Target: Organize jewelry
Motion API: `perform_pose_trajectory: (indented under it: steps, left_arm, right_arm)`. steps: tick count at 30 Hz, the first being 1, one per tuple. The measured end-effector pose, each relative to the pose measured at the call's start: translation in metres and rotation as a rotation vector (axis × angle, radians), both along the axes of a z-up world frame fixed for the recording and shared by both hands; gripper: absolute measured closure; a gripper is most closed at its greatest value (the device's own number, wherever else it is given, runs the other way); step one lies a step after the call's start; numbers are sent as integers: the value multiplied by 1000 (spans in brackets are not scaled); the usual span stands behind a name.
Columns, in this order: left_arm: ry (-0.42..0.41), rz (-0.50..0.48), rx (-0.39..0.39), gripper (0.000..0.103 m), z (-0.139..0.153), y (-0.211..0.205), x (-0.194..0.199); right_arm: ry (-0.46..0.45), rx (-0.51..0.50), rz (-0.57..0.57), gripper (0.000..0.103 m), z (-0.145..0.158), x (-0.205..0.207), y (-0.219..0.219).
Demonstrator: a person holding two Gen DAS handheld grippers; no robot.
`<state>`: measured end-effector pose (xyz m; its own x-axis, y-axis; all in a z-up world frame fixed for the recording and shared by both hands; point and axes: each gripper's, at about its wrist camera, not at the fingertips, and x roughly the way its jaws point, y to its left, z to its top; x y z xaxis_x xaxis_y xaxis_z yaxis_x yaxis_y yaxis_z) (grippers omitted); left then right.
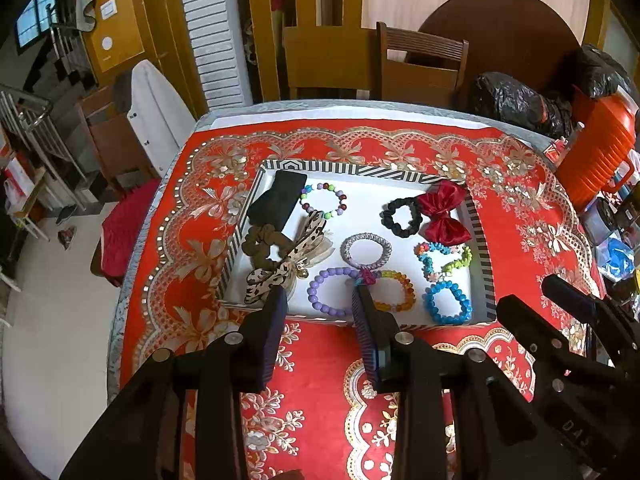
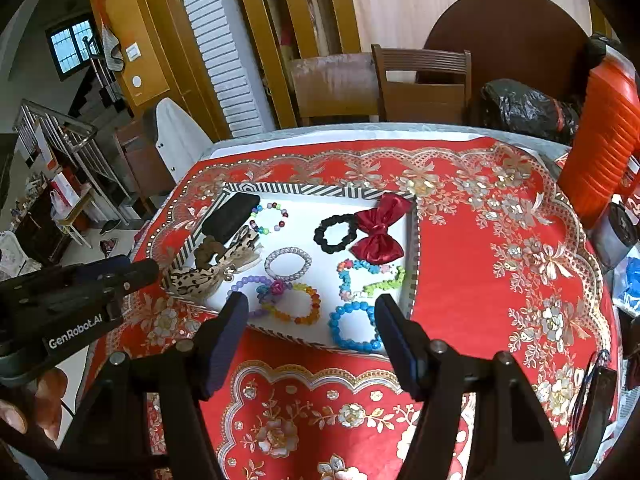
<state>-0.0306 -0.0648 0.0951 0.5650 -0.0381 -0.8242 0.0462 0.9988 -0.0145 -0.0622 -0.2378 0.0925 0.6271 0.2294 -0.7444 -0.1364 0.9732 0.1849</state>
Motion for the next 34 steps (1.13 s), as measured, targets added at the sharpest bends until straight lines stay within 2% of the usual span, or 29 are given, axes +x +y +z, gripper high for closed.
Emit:
perform_pose_trajectory:
  steps: [34]
  left_arm:
    - [1, -11, -9, 89, -10, 6, 6]
  right_arm:
    - [32, 0, 2, 34, -15, 7, 2]
